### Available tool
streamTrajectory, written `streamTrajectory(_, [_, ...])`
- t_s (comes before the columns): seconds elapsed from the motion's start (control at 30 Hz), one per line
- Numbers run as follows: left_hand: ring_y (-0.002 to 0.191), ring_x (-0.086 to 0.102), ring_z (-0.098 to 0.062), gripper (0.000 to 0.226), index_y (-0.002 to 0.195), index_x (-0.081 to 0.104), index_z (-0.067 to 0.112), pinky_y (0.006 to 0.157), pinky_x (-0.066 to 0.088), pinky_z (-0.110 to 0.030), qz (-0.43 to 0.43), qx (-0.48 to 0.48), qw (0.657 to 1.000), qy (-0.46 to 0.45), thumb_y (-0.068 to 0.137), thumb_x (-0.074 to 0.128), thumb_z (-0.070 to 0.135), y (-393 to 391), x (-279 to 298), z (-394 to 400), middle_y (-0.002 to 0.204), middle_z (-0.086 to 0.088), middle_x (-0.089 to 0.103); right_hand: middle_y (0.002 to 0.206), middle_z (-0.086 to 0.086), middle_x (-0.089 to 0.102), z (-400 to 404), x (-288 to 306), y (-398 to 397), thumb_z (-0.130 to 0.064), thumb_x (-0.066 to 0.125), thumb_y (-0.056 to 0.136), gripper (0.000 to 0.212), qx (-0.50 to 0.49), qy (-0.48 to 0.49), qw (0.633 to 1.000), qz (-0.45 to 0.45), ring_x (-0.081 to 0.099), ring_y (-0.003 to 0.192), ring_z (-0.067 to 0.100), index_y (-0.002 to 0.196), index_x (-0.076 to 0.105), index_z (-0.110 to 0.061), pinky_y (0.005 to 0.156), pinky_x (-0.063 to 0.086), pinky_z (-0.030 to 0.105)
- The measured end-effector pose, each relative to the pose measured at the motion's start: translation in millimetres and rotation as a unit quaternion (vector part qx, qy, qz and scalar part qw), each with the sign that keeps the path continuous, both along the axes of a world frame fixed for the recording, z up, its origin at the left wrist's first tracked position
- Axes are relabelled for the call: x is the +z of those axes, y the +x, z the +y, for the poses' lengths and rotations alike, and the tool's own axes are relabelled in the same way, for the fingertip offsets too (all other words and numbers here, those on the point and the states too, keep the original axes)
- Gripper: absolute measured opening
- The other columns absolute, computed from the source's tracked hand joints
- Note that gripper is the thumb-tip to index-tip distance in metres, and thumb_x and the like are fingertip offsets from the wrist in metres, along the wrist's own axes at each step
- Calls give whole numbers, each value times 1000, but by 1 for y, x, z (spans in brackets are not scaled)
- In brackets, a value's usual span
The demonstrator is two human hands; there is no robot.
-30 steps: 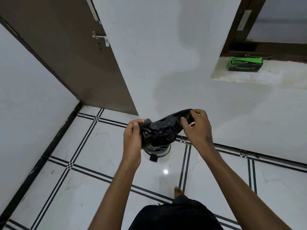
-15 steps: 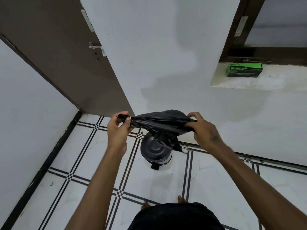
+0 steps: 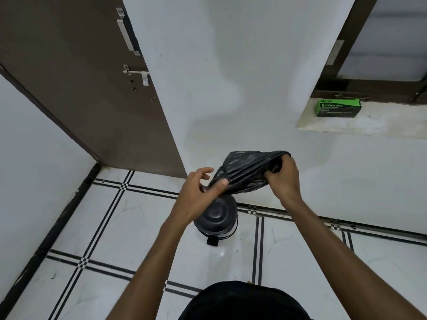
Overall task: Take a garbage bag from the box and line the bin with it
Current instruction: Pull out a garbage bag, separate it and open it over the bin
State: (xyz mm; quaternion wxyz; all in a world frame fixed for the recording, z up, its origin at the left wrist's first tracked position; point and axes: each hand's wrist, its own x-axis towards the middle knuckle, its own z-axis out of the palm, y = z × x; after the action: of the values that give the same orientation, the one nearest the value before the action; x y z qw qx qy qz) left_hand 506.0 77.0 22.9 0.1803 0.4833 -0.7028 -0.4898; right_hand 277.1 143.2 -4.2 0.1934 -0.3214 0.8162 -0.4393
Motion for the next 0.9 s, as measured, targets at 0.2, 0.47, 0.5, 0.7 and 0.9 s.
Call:
streamTrajectory(0.2, [82, 65, -24, 22, 94, 72, 20, 66, 44, -31, -134, 61, 974, -170, 98, 55, 34, 16, -9, -23, 81, 2, 68, 134, -6, 40, 5, -7, 9, 8, 56, 79, 48, 194, 32, 953, 229, 57, 102, 20, 118, 59, -21, 81, 50, 29])
streamTrajectory(0.47, [86, 69, -20, 27, 94, 71, 18, 78, 58, -36, 111, 184, 975, 48, 100, 45, 9, 32, 1, -52, 89, -3, 74, 126, 2, 59, 20, -24, 8, -5, 63, 82, 38, 336, 175, 847, 373, 65, 86, 29, 114, 70, -25, 68, 43, 28])
streamTrajectory(0.5, [84, 69, -20, 26, 96, 69, 15, 76, 57, -34, 117, 165, 978, 58, 101, 44, 10, 29, 3, -50, 89, -7, 73, 117, 2, 62, 19, -24, 8, -8, 61, 84, 32, 324, 186, 846, 380, 65, 84, 30, 112, 70, -22, 67, 45, 29])
streamTrajectory(0.7, [54, 59, -12, 21, 68, 54, 26, 53, 43, -29, -126, 38, 973, -189, 88, 61, 31, 31, 1, -40, 58, 7, 61, 111, 6, 66, 16, -28, -12, -13, 49, 87, 24, 163, 241, 926, 243, 64, 97, 33, 107, 63, -15, 77, 48, 35])
streamTrajectory(0.9, [77, 59, -21, 29, 94, 67, 25, 62, 39, -29, -243, 31, 920, -306, 78, 62, 2, 49, -14, -42, 89, 5, 68, 86, 5, 65, 13, -22, -22, -21, 51, 91, 18, -42, 113, 982, 142, 57, 73, 26, 87, 62, -7, 66, 42, 31])
